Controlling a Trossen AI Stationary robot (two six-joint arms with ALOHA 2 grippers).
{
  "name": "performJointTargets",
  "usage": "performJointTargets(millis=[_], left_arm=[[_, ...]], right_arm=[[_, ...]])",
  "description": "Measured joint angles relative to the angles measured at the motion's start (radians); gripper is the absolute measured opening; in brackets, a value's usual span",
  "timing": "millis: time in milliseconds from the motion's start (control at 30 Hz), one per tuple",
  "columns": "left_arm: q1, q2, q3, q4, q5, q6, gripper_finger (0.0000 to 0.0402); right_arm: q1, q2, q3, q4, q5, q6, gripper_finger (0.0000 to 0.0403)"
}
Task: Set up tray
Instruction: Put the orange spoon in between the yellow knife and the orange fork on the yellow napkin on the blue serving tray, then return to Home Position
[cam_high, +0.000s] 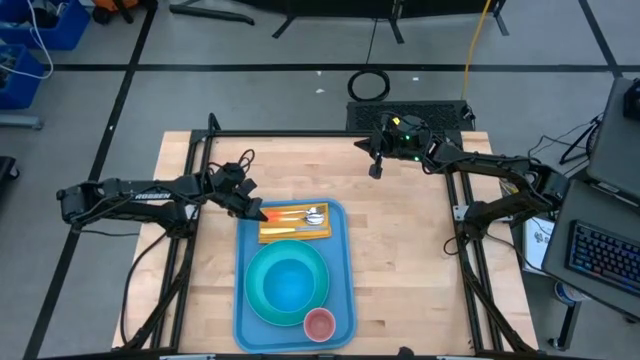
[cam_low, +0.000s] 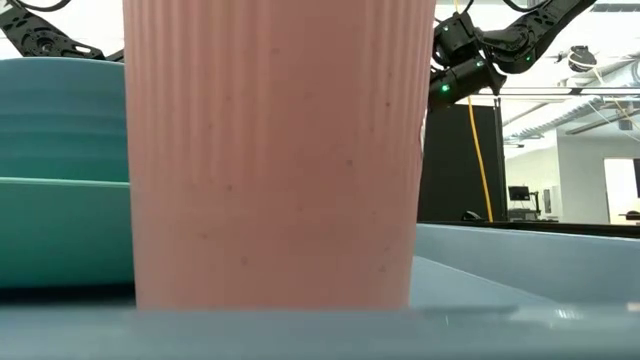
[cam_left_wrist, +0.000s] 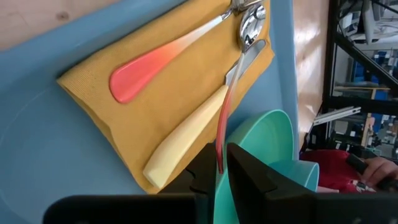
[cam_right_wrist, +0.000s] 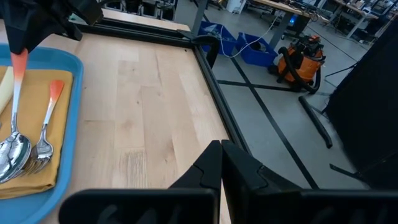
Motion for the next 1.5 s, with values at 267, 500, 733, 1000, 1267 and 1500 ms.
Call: performJointTargets(millis=[267, 500, 733, 1000, 1267, 1500], left_arm=[[-0.008, 0.000, 0.000, -0.001, 0.002, -0.034, 0.0042], [-0.019, 0.000, 0.000, -0.048, -0.005, -0.050, 0.0043], [-0.019, 0.000, 0.000, -0.053, -0.023, -0.048, 0.0057], [-0.019, 0.000, 0.000, -0.060, -0.036, -0.041, 0.0136], [-0.019, 0.000, 0.000, -0.059, -0.049, -0.045, 0.0208], [-0.019, 0.000, 0.000, -0.058, -0.054, -0.003, 0.0255]], right_arm=[[0.000, 0.000, 0.000, 0.000, 0.000, 0.000, 0.0000], [0.000, 0.000, 0.000, 0.000, 0.000, 0.000, 0.0000], [0.000, 0.000, 0.000, 0.000, -0.002, 0.000, 0.0000], [0.000, 0.000, 0.000, 0.000, -0.002, 0.000, 0.0000], [0.000, 0.000, 0.000, 0.000, -0.002, 0.000, 0.0000], [0.001, 0.000, 0.000, 0.001, -0.003, 0.000, 0.0000]])
